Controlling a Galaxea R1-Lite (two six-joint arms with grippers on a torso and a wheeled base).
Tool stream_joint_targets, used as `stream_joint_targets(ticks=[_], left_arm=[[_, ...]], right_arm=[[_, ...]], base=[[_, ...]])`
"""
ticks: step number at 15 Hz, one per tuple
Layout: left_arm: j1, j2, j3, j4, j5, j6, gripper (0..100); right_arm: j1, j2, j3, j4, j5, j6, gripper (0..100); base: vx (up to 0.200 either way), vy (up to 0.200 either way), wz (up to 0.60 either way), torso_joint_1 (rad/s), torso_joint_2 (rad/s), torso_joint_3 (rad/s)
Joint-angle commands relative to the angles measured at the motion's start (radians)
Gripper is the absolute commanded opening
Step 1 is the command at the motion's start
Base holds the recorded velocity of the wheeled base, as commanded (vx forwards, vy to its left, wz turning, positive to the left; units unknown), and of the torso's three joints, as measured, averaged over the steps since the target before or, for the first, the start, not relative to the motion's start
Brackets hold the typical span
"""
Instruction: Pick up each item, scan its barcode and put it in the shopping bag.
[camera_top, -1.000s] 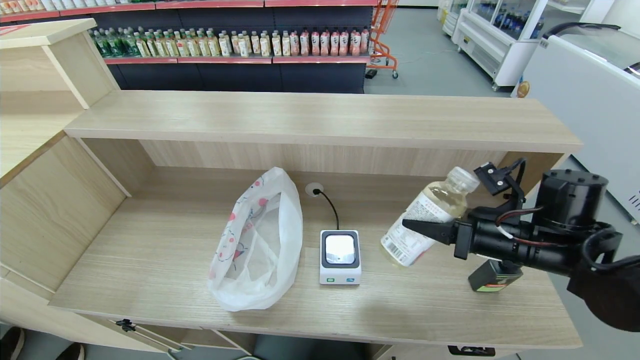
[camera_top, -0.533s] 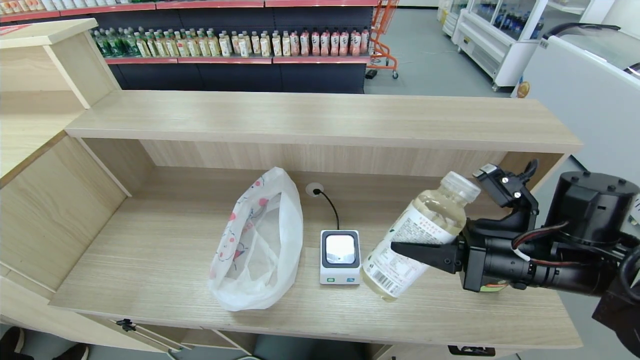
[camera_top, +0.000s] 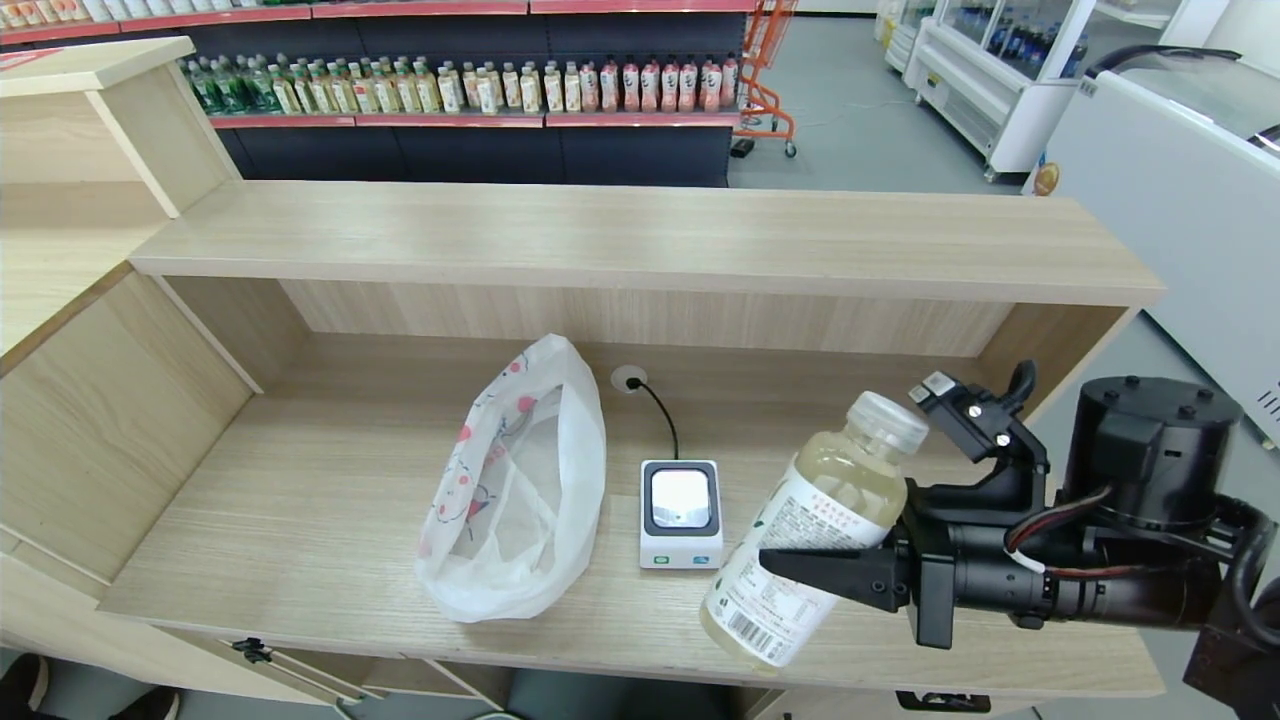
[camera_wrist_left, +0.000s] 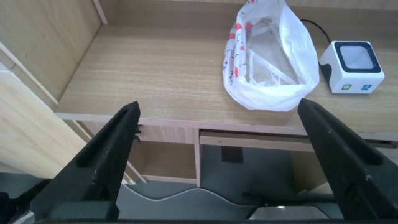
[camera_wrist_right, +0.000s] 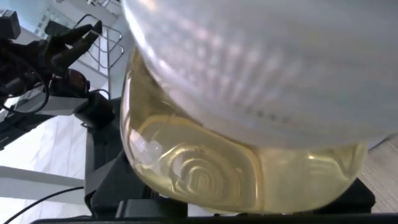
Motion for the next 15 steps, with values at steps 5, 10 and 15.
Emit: stream_joint_targets(ticks=[5, 10, 15], left_arm=[[0.000, 0.002, 0.000, 0.000, 0.000, 0.000, 100], [0.000, 0.000, 0.000, 0.000, 0.000, 0.000, 100], [0.002, 0.000, 0.000, 0.000, 0.000, 0.000, 100]], right_arm=[[0.092, 0.020, -0.014, 0.031, -0.007, -0.002, 0], [0.106, 0.048, -0.024, 0.028, -0.024, -0.002, 0], [0.106, 0.054, -0.039, 0.028, -0.027, -0.002, 0]], base=[[0.000, 0.000, 0.00, 0.000, 0.00, 0.000], [0.000, 0.000, 0.00, 0.000, 0.00, 0.000], [0.000, 0.000, 0.00, 0.000, 0.00, 0.000]])
